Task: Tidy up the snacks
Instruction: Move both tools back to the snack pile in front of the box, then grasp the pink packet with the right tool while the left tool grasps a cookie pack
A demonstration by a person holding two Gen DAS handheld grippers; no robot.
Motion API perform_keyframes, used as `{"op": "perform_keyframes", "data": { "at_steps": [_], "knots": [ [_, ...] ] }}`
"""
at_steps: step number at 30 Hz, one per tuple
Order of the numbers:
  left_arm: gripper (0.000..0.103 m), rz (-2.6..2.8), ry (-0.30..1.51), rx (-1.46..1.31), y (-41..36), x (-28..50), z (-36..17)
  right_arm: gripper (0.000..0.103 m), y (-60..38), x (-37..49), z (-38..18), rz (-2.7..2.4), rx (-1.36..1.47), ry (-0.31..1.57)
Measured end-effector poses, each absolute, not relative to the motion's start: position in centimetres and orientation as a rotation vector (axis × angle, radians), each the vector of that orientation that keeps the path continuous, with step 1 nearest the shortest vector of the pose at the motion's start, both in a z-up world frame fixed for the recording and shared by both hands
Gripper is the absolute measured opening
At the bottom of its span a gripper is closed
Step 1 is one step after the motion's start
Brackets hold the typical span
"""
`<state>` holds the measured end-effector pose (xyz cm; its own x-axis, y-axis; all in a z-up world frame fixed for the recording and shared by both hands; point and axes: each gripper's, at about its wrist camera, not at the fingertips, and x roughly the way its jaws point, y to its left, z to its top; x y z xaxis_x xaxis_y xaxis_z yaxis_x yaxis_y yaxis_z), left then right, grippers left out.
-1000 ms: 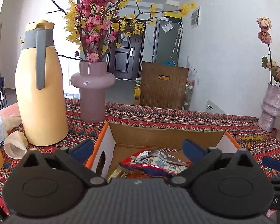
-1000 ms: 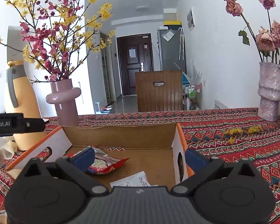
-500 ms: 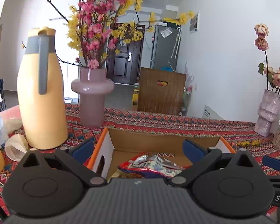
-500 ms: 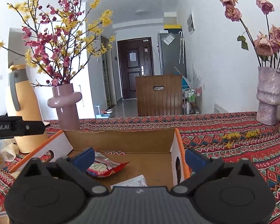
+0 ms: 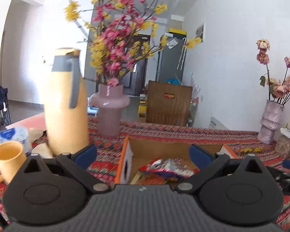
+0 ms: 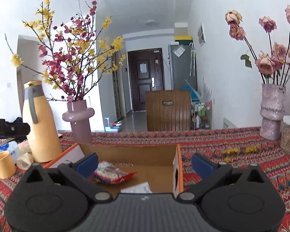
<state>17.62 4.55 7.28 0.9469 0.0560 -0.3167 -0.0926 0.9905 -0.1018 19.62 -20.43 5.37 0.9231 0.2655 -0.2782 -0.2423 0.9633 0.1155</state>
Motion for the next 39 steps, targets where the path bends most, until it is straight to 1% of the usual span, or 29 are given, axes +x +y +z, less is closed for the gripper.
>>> {"op": "perform_keyframes", "data": {
  "at_steps": [9,21,27,39],
  "knots": [
    [0.103,0.128,0.446,-0.086,7.2,15.8,2.8,0.103,-23.2,17.0,1.9,0.185,0.050,0.405],
    [0.103,0.108,0.511,-0.101,8.1,14.7,-2.2,0.103,-26.6,14.2,-2.3,0.099,0.096,0.513],
    [0.103,0.109,0.511,-0.110,8.1,14.9,-2.7,0.103,-26.9,14.1,-3.4,0.091,0.115,0.540],
    [0.103,0.098,0.512,-0.118,8.1,14.9,-2.9,0.103,-26.1,14.2,-3.7,0.097,0.102,0.560]
  ]
}}
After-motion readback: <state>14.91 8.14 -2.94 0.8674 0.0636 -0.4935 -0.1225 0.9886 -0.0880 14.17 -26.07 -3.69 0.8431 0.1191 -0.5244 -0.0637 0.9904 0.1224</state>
